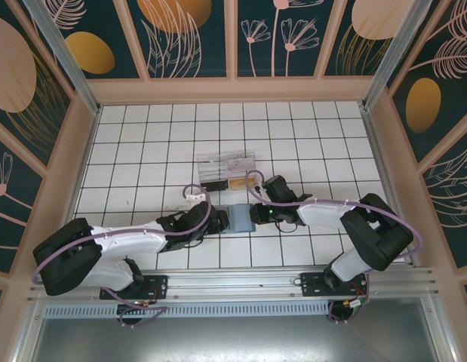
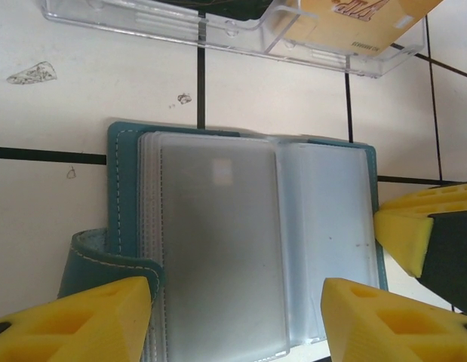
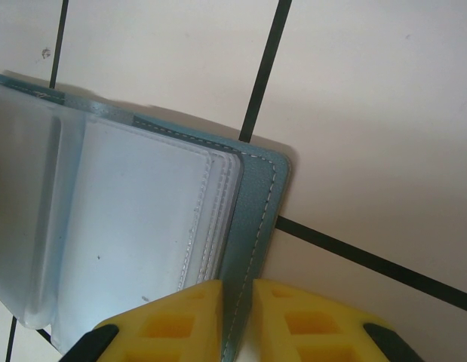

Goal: Take the credit cards out of the card holder

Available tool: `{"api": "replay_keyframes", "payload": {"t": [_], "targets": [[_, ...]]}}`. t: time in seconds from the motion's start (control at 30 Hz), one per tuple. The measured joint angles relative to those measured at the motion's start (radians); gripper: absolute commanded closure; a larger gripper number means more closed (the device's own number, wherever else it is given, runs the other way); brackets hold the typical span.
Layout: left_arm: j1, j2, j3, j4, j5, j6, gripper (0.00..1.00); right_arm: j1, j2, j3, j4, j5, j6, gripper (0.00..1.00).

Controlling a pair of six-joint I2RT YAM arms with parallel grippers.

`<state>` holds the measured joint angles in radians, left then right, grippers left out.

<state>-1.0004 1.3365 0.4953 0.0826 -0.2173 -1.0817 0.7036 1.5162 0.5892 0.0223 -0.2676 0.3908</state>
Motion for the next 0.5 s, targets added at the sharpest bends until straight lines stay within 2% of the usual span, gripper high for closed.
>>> {"api": "replay_keyframes", "payload": {"t": [0.5], "targets": [[0.0, 0.067, 0.019, 0.018, 0.047, 0.016, 0.39, 0.0, 0.002, 0.0, 0.003, -0.002, 0.0, 0.79]]}}
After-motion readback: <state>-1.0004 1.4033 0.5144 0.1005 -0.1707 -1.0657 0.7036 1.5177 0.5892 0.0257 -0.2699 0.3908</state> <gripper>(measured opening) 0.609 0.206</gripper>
